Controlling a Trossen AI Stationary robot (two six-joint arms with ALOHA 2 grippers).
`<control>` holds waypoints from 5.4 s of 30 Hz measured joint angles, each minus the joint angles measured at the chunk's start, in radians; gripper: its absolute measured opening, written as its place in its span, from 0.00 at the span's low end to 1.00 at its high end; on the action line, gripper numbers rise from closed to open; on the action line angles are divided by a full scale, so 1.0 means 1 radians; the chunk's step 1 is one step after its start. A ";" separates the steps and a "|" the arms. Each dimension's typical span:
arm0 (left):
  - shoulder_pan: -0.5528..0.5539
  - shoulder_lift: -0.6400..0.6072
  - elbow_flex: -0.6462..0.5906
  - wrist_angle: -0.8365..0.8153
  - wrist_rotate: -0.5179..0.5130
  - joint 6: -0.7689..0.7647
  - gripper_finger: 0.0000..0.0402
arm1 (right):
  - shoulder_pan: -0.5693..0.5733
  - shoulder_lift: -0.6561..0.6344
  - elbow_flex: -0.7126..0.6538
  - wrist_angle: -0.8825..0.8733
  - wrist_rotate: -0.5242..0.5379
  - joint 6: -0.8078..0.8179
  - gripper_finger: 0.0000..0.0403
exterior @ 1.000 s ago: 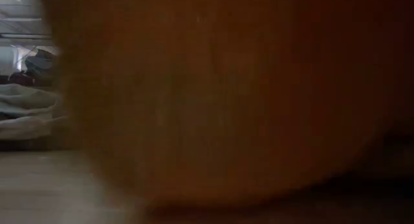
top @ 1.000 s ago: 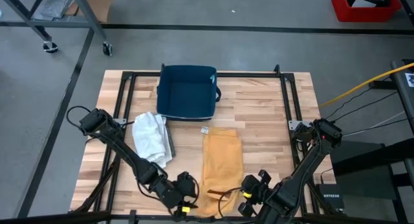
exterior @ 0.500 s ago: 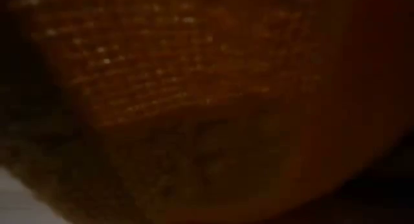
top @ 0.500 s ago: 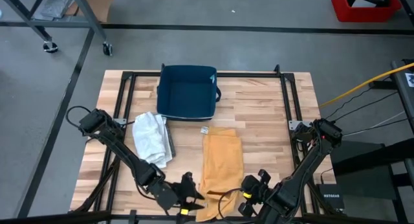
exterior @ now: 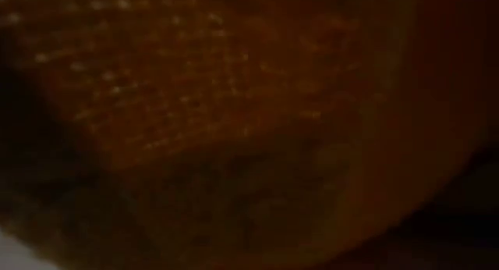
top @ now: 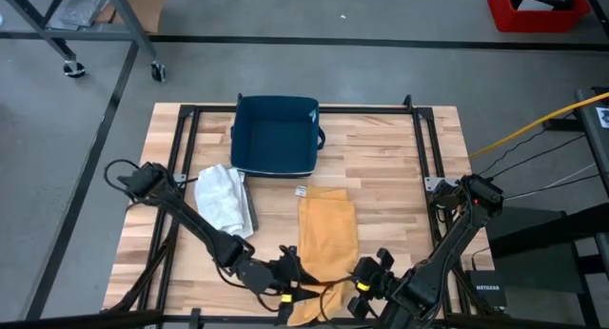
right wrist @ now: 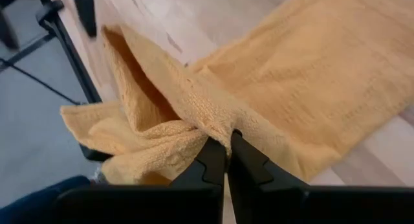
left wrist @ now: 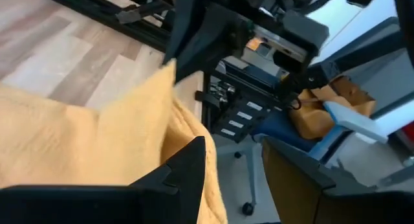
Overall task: Fold towel
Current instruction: Fold the yellow towel
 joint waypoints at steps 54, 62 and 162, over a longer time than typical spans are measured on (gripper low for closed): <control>-0.018 0.004 0.000 -0.010 -0.002 0.198 0.36 | -0.263 0.000 0.000 -0.413 0.050 0.261 0.01; 0.041 0.002 0.000 -0.075 -0.003 0.207 0.36 | -0.206 0.000 0.000 -0.361 -0.016 0.208 0.01; 0.154 0.272 0.000 0.006 0.280 -0.159 0.10 | 0.143 0.012 -0.058 0.066 -0.650 0.054 0.47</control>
